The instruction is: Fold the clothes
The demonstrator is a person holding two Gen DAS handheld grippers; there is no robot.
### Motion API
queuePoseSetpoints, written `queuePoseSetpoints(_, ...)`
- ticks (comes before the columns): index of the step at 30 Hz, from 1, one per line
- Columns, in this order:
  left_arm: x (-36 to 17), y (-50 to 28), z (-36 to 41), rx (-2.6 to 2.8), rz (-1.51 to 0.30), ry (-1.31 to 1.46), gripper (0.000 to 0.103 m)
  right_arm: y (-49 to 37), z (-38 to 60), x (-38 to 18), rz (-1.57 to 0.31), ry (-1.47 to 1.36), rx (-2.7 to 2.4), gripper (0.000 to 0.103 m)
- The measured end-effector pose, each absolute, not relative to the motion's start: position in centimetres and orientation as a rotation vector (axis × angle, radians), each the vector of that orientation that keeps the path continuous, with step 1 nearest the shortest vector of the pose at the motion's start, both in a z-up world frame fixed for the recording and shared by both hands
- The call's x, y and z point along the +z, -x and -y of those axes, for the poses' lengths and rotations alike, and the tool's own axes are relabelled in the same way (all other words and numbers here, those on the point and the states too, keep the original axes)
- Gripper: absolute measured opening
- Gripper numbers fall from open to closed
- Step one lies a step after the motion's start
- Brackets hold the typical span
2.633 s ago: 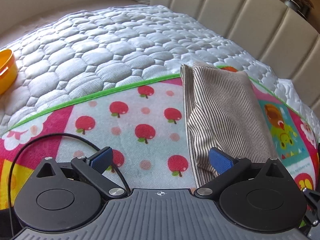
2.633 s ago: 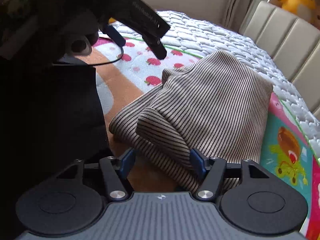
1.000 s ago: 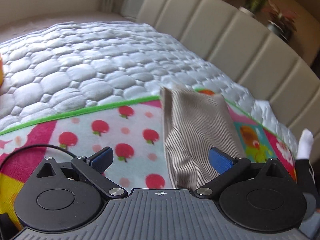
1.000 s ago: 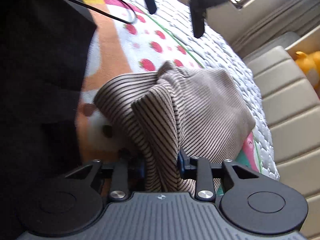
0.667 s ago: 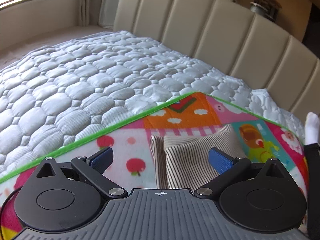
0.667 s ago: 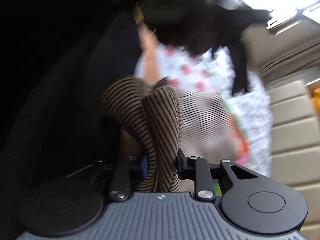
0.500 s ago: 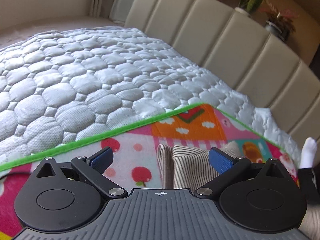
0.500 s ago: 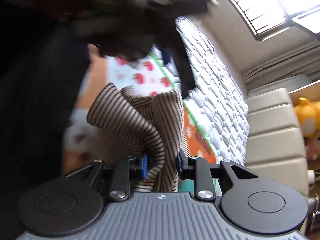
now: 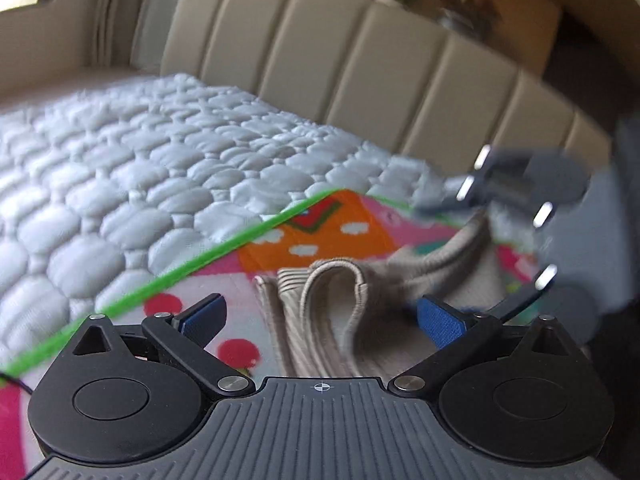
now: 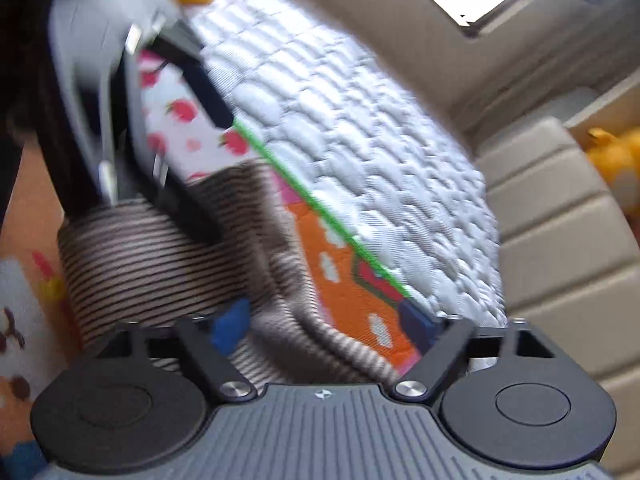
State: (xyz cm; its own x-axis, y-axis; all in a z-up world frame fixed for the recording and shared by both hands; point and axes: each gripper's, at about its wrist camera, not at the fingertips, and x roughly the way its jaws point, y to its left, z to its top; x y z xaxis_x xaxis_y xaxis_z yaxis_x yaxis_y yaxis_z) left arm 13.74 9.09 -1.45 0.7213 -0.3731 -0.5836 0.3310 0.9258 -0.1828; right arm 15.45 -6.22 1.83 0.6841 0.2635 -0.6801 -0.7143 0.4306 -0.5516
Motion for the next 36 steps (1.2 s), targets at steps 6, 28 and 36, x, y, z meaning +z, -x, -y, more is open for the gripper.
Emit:
queuePoseSetpoints(6,-2.5,-13.9,-5.6,-0.266,-0.587,-0.245,0.103,-13.9,10.9,3.2,-0.515,0.605,0.477,0.103)
queuePoseSetpoints(28,-5.0,-22.1,-8.2,-0.311,-0.729,-0.025,0.103,-23.0,17.7,-4.0,-0.743,0.085,0.126,0.103)
queuePoseSetpoints(36,-5.1,-22.0,-8.5,-0.311,-0.734,-0.013,0.103,-15.6,18.2,1.0,-0.579,-0.009,0.145,0.103)
